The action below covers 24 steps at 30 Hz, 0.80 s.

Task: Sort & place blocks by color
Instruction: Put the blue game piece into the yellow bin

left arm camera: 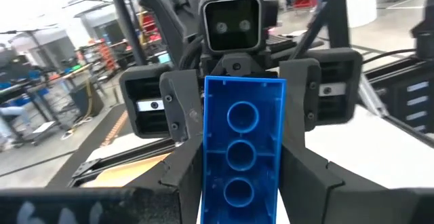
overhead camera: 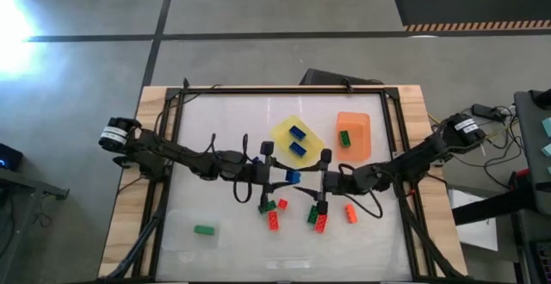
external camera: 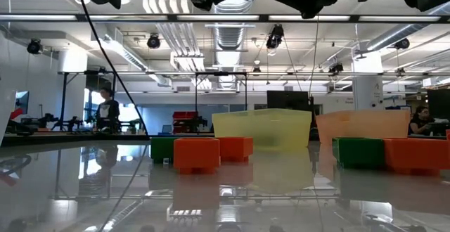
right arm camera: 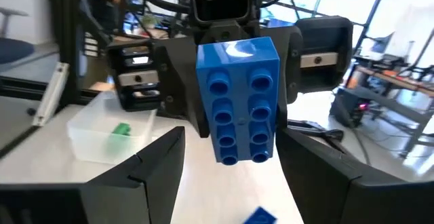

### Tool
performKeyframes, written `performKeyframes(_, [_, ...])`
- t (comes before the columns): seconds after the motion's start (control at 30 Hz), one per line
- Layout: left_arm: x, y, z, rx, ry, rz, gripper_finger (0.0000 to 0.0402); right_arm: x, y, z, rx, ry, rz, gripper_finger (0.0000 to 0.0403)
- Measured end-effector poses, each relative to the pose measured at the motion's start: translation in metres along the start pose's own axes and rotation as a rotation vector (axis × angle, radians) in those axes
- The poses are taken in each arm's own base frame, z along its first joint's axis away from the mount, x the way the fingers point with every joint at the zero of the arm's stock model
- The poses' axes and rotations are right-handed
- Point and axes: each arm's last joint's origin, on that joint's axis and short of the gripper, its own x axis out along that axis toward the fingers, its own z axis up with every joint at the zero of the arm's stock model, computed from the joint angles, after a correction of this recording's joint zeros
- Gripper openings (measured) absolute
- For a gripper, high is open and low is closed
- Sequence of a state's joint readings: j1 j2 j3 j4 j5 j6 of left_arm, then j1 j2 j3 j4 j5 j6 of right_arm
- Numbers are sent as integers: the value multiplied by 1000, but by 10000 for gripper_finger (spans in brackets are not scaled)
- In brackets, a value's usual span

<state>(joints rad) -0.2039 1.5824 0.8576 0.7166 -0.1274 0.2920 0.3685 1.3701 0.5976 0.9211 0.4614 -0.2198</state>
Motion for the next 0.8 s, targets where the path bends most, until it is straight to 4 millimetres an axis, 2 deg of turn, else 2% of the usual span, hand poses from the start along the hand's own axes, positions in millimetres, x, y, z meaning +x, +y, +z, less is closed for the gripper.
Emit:
performKeyframes(0.27, [0,2,0,3,25,88,141,-1,-2,4,-19,-6,-21,224])
performKeyframes(0.47, [-2,5,-2,7,73,155,141,-9,-7,15,28,17,-12,224])
performKeyframes(0.67, [-3,4,0,0,59,148,141,-19,-7,27,7,-10,7,224])
performKeyframes(0.8, [-3,3,2,-24,42,130,141,-17,-7,24,-10,-1,1,224])
